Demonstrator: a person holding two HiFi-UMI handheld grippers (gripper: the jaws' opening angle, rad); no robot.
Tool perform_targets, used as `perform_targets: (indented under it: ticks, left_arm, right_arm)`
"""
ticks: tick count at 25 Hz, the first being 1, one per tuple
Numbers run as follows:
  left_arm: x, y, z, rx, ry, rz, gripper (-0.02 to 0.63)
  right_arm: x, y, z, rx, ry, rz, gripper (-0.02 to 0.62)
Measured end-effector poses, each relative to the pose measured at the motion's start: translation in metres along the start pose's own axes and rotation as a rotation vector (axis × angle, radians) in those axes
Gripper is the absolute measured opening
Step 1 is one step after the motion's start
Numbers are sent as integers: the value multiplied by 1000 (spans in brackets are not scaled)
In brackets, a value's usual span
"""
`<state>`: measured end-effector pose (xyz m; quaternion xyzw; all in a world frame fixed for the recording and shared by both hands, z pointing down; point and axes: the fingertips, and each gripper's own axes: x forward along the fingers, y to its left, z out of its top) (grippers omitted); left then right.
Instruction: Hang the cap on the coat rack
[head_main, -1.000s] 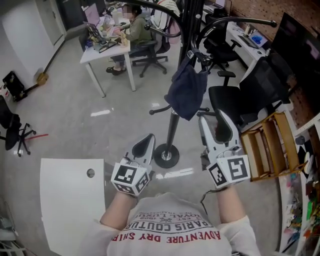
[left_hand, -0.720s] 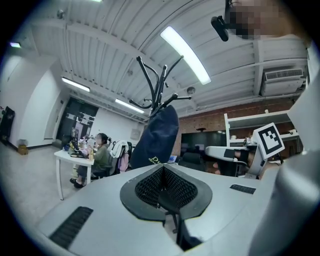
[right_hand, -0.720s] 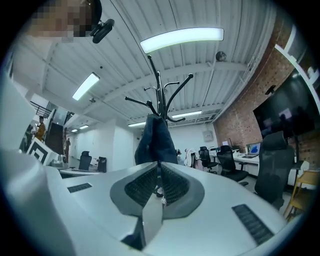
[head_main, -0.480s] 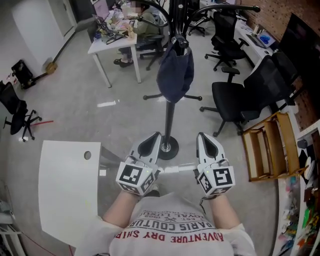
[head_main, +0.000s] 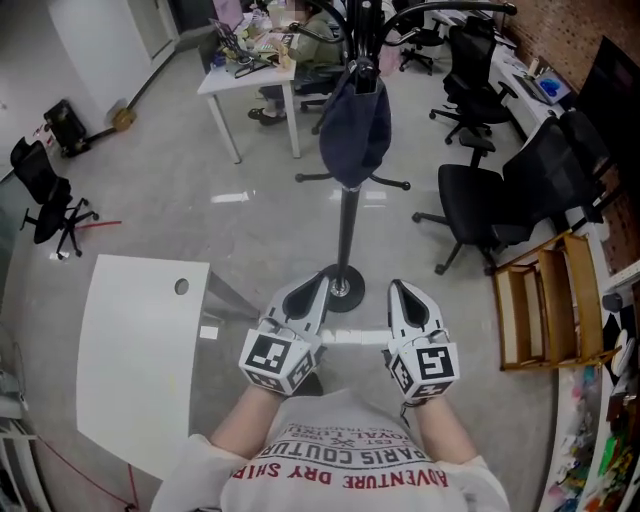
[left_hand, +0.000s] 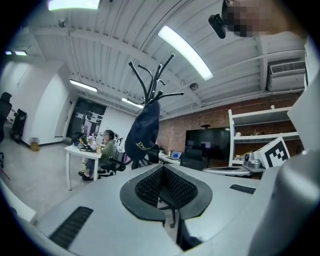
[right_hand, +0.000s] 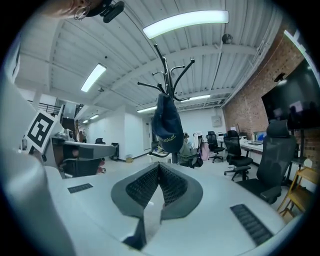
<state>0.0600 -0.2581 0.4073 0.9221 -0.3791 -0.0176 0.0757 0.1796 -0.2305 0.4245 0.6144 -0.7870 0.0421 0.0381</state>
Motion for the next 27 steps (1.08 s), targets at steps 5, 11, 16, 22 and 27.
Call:
perform_targets:
  ticks: [5, 11, 16, 22, 27]
  left_arm:
    - [-7, -1, -2, -27, -2, 18, 5]
    - [-9, 0, 2, -34, -9, 20, 5]
    - [-12, -1, 0, -38, -9, 19, 5]
    - [-13, 2, 0, -41, 1, 34, 5]
    - [-18, 6, -1, -43, 9, 53, 5]
  right_arm:
    - [-5, 10, 2, -28, -4, 24, 14]
    - [-8, 10, 5, -35, 4, 18, 14]
    - [-10, 14, 9, -30, -8, 29, 14]
    - [-10, 12, 13, -53, -8, 18, 14]
    - [-12, 13, 14, -61, -5, 14, 14]
